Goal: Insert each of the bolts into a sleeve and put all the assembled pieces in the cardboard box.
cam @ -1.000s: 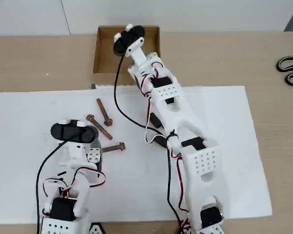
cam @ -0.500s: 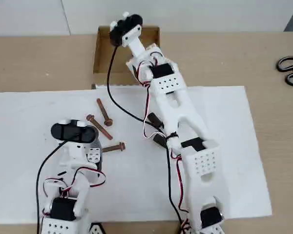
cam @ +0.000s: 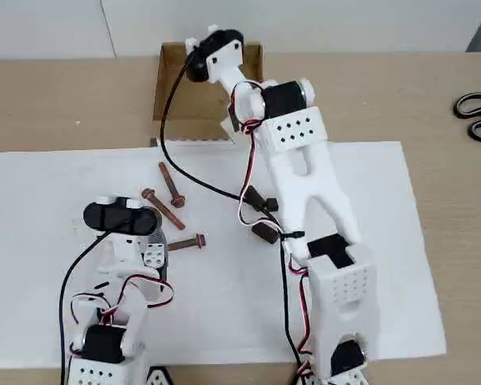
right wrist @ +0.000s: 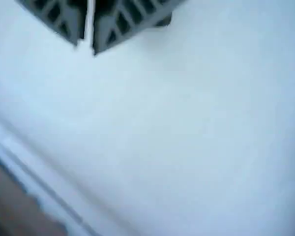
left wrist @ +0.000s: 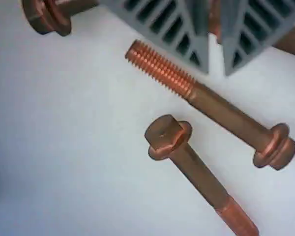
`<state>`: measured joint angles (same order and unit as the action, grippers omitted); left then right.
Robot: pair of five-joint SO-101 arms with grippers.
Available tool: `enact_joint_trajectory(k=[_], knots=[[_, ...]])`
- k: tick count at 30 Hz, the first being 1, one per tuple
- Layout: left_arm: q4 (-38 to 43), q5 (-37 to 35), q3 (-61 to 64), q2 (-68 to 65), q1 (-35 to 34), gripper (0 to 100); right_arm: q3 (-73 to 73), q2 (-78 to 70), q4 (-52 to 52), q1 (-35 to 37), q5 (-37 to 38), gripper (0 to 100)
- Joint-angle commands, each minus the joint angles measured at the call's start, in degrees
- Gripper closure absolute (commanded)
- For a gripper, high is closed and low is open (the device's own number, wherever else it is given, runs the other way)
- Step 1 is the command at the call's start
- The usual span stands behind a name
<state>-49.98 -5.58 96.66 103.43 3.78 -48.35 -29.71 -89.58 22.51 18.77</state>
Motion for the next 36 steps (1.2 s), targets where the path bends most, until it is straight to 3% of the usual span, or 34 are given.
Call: enact_joint_trajectory(k=[1, 6, 11, 15, 22, 28, 36], knots=[[0.0, 0.1, -0.3, 0.4, -1.1, 99, -2.5, 4.6, -6.5, 0.1, 0.1, 99.5], [0.0, 0.1, -0.3, 0.4, -1.6, 99, 1.5, 8.2, -7.3, 0.1, 0.0, 99.5], [0.0, 0.1, -0.3, 0.4, -1.6, 99, 15.5, 15.2, -7.2, 1.5, -0.5, 99.1], [0.0, 0.1, -0.3, 0.4, -1.6, 99, 22.9, 18.3, -6.6, 2.1, -2.7, 94.1], [0.0, 0.1, -0.3, 0.4, -1.6, 99, 23.2, 13.7, -6.0, 2.0, -1.8, 93.0], [0.0, 0.1, -0.3, 0.4, -1.6, 99, 23.2, 7.4, -3.3, 2.0, -1.0, 85.3], [0.0, 0.1, -0.3, 0.4, -1.6, 99, 23.2, 3.3, 0.7, 2.1, 1.8, 85.0]])
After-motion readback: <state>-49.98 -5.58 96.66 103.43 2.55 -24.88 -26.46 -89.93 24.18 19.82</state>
